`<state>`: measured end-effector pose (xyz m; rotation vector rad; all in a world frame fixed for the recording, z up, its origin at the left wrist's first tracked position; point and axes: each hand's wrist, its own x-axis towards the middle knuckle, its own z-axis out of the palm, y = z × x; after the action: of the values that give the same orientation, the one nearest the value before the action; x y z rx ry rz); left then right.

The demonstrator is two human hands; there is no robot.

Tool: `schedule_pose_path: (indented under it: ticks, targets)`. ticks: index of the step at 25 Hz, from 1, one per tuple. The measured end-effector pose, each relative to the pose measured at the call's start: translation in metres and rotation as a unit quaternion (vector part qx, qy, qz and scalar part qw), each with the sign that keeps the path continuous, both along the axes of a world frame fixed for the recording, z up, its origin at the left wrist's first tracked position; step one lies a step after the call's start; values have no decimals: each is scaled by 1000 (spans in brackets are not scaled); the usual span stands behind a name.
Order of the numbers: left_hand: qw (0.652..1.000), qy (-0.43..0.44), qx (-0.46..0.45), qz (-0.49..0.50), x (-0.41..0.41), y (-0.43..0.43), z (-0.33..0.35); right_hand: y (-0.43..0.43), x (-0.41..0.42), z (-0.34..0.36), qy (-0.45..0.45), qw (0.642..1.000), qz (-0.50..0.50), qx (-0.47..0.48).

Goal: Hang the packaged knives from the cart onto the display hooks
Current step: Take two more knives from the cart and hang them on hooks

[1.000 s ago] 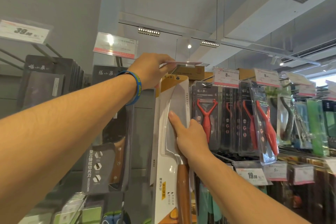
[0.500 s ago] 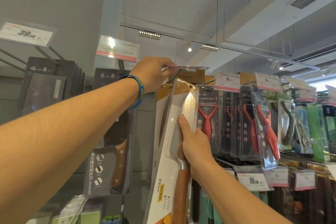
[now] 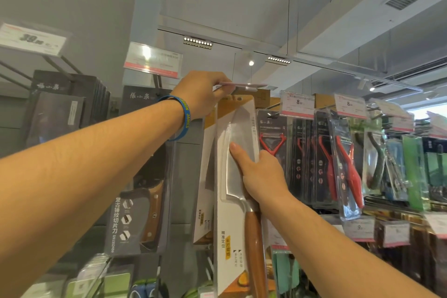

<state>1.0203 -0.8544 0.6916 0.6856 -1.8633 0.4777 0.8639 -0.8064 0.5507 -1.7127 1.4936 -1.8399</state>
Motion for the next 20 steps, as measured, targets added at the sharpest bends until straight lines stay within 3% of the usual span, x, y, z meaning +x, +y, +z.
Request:
schedule_pose_path:
  ticks: [8, 16, 20]
  targets:
    - [999, -18, -3, 30, 1, 6, 1, 0, 3, -1, 21, 999, 10, 31]
    - [1000, -12, 8, 16, 4, 3, 3, 0, 4, 0, 110, 990, -90, 21]
    - [1000, -16, 2, 24, 4, 1, 5, 1, 15, 1, 37, 998, 21, 52]
